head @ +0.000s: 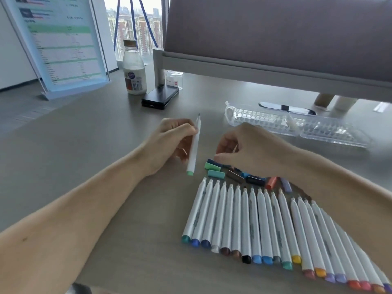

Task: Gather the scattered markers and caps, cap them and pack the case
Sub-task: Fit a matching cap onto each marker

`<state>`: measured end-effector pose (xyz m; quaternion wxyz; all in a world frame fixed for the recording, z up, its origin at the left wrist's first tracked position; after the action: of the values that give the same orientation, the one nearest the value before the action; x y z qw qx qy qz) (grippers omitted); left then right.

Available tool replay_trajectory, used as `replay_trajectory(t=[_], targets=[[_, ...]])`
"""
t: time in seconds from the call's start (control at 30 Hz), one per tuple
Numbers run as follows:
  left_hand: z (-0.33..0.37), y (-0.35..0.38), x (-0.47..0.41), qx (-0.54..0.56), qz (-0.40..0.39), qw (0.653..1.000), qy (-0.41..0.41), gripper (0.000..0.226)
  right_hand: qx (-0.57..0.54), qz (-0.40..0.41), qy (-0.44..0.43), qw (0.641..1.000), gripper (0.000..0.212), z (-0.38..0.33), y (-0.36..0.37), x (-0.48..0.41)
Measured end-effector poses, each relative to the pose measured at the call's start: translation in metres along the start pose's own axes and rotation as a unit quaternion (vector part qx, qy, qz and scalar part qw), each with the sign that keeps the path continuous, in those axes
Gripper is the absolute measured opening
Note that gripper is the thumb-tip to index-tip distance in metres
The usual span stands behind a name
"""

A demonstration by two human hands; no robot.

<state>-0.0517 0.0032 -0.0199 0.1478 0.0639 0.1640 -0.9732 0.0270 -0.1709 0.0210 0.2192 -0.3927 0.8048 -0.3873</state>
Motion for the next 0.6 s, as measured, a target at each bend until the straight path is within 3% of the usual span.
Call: replay_trajectory(t=[0.1,0.23,0.5,0.6], targets=[[-0.001,-0.003,-0.005,0.036,0.026,0.999,-0.031,0.029,0.023,-0.036,0.019,0.999,0.014,-0.007,0.008,-0.013],[0.0,-0.005,-0.012,0.053,0.064,0.995,-0.046,0.028,0.066,-0.052,0.046,0.995,0.02,-0.008,0.018,-0.021],[0.003,-0.004,-0.012,-0.022,0.102,0.995,-0.003,0.016,0.096,-0.045,0.023,0.994,0.012,-0.016,0.023,-0.023],[0.003,-0.008,-0.01,-0.021,0.115,0.993,0.004,0.013,0.062,0.004,0.003,0.998,0.017,-0.014,0.01,-0.01]])
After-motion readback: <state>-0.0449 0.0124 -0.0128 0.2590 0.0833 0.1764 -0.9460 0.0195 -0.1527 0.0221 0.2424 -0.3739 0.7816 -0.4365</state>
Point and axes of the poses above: each hand's wrist, its own x-axis away from the middle knuckle, its own y-axis out of the palm, z = x × y, the point moved 2 cm from there along -x, towards the middle knuckle, and after that the axes turned 14 degrees about -x, right-handed, at the moved point
